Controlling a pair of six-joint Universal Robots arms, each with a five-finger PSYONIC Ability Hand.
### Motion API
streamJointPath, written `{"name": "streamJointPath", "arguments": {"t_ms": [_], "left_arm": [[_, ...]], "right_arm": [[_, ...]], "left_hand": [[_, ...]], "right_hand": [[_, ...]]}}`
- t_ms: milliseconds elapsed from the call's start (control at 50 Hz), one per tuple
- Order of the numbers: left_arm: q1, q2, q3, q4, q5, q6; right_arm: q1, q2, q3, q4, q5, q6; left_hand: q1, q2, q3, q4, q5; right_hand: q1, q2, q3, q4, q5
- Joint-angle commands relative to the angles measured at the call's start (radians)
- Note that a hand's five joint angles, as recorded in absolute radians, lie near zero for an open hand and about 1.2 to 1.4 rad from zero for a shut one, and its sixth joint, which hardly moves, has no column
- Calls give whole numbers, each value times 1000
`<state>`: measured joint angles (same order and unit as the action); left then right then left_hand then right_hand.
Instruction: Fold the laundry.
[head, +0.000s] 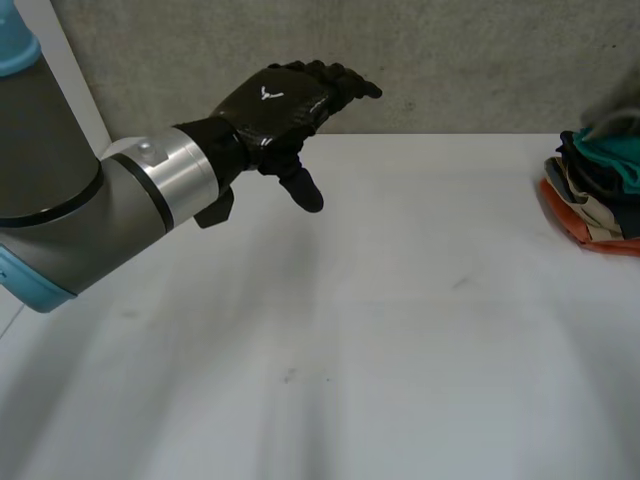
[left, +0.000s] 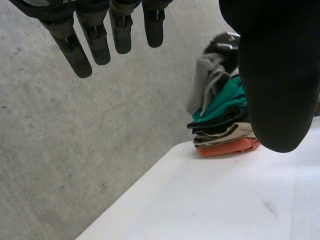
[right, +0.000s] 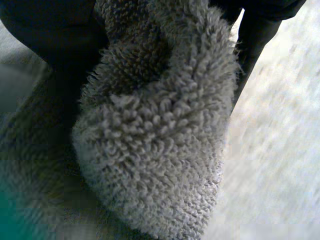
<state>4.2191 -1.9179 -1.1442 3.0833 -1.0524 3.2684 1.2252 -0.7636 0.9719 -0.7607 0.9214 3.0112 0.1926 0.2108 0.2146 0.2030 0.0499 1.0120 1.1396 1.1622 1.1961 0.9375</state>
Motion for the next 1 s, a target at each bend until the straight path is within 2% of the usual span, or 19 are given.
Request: {"name": "streamJointPath", "arguments": {"t_ms": [20,200,260,280,380,440,480,520,540,660,680,740,780,820,920,1000], "left_arm": [[-2,-4,-32,0,2,5],[-4,-4,-32,0,-1,4],[-14,0,-32,0,0,-1],[-19,0,-32,0,0,1],[-59,8,-32,0,0,-1],[-76,11,-31,0,0,-4],[-85,22,-32,0,0,-7],[-90,33,-32,-2,0,-7],[-93,37,-32,0,0,-7],[-116,76,-35,-2,3,-9],[-120,80,-35,0,3,-9],[-131,103,-32,2,5,-9],[-131,123,-28,2,0,-10],[-130,134,-25,2,-1,-12],[-120,168,-26,5,-27,-32],[-87,223,-55,21,-121,-50]], "right_arm": [[-110,46,94,-60,-170,41],[-127,-54,177,-95,-161,58],[-125,-105,208,-83,-156,106],[-125,-121,217,-69,-153,127],[-133,-232,243,111,-121,234],[-138,-278,248,216,-87,233],[-167,-324,257,334,-32,203],[-193,-356,261,418,5,158],[-207,-391,264,499,31,87],[-214,-459,260,667,132,-188],[-208,-476,252,673,178,-234],[-176,-532,249,670,240,-245],[-100,-601,248,643,293,-227],[-57,-638,254,601,309,-204],[101,-732,376,371,315,-88],[227,-789,491,259,313,-9]], "left_hand": [[3,-15,-19,-7,-29],[3,-15,-19,-7,-29],[6,-12,-16,-4,-26],[3,-15,-19,-7,-29],[3,-15,-19,-7,-29],[3,-15,-19,-7,-29],[3,-15,-19,-7,-29],[3,-15,-19,-7,-29],[3,-15,-19,-7,-29],[0,-18,-22,-10,-32],[0,-18,-22,-10,-32],[-3,-21,-25,-13,-34],[-8,-27,-30,-19,-40],[-8,-27,-30,-19,-40],[0,-18,-22,-10,-32],[3,-15,-19,-7,-29]], "right_hand": [[384,257,234,200,284],[384,257,234,200,284],[-773,-901,-924,-957,-873],[-837,-965,-988,-1022,-938],[-837,-965,-988,-1022,-938],[-837,-965,-988,-1022,-938],[-837,-965,-988,-1022,-938],[-837,-965,-988,-1022,-938],[-837,-965,-988,-1022,-938],[-837,-965,-988,-1022,-938],[-837,-965,-988,-1022,-938],[-837,-965,-988,-1022,-938],[-837,-965,-988,-1022,-938],[-837,-965,-988,-1022,-938],[-837,-965,-988,-1022,-938],[-837,-965,-988,-1022,-938]]}}
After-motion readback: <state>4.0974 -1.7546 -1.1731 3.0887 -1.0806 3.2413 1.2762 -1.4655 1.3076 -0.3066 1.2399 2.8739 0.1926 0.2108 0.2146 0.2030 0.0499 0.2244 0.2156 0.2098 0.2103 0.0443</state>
